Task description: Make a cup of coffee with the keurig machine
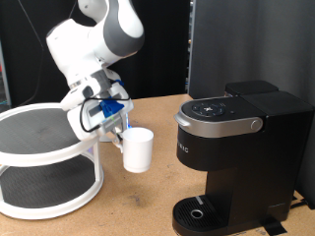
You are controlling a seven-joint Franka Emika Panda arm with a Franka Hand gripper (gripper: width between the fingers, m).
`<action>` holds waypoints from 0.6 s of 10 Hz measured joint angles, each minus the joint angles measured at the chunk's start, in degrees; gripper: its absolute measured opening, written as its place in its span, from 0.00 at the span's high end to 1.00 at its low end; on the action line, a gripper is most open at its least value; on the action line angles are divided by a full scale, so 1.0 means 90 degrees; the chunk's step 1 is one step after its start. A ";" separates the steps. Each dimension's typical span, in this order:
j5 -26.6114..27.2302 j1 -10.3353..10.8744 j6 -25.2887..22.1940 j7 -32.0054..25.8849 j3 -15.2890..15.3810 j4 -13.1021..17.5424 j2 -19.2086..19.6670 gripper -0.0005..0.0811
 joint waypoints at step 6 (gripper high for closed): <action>0.1267 0.0278 0.0103 -0.1266 -0.0079 0.0127 0.0865 0.91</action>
